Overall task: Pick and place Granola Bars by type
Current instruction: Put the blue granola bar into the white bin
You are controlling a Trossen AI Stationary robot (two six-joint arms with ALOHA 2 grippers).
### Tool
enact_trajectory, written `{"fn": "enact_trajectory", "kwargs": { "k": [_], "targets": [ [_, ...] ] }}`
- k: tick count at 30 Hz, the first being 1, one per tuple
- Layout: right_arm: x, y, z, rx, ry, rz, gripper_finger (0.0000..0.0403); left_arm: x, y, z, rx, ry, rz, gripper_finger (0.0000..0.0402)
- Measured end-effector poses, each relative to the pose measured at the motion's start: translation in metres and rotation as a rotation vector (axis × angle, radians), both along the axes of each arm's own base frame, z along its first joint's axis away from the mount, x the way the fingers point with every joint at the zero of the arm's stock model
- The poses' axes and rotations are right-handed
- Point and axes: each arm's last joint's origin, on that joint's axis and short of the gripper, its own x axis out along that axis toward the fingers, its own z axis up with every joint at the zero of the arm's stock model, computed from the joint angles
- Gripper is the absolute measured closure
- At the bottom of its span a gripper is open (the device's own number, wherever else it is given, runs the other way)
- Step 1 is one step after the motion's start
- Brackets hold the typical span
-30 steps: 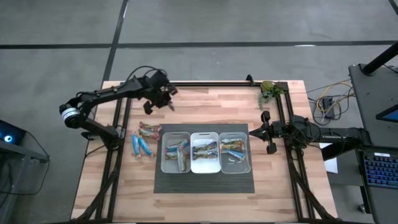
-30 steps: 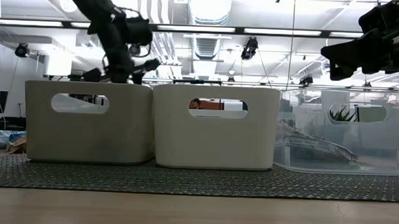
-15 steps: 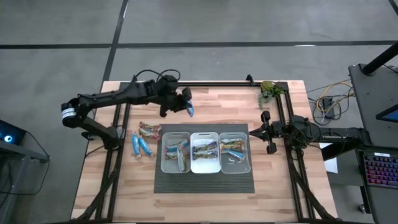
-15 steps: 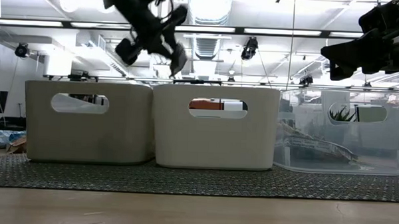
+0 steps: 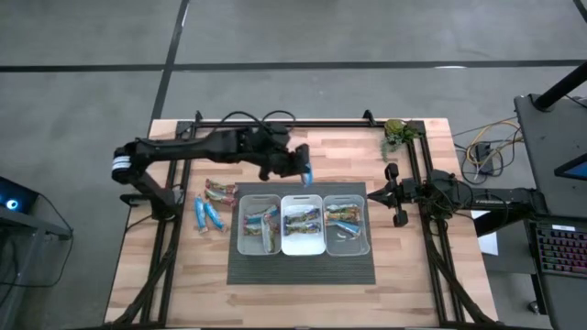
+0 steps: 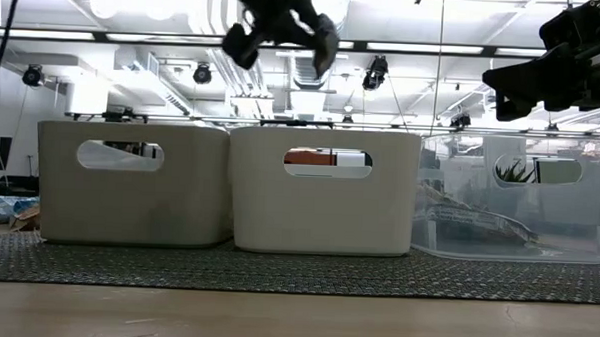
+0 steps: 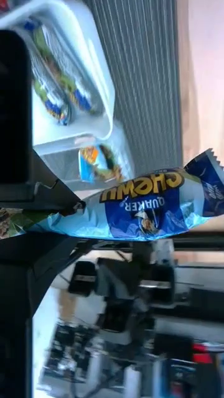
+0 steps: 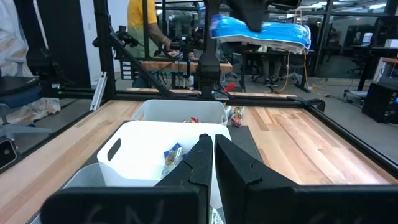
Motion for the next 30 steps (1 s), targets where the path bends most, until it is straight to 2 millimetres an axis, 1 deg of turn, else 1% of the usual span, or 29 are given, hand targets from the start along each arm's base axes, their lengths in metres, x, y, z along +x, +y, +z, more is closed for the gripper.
{"fn": "enact_trajectory", "kwargs": {
  "k": [4,7,11,15,20,25,30],
  "targets": [
    [0.000,0.000,0.000,0.000,0.000,0.000,0.0394,0.020,-0.011,-0.001,0.032,0.000,-0.084,0.0369],
    [0.000,0.000,0.000,0.000,0.000,0.001,0.0394,0.032,-0.022,-0.003,0.058,-0.001,-0.182,0.0369],
    [0.000,0.000,0.000,0.000,0.000,0.000,0.0394,0.041,-0.037,-0.007,0.100,-0.014,-0.341,0.0369],
    [0.000,0.000,0.000,0.000,0.000,0.000,0.0394,0.044,-0.053,-0.011,0.156,-0.027,-0.496,0.0369],
    [0.000,0.000,0.000,0.000,0.000,0.001,0.0394,0.045,-0.067,-0.013,0.251,-0.069,-0.676,0.0369],
    [0.000,0.000,0.000,0.000,0.000,0.000,0.0394,0.046,-0.077,-0.016,0.366,-0.105,-0.806,0.0369],
    [0.000,0.000,0.000,0.000,0.000,0.000,0.0394,0.051,-0.083,-0.026,0.452,-0.116,-0.905,0.0369]
  ]
}}
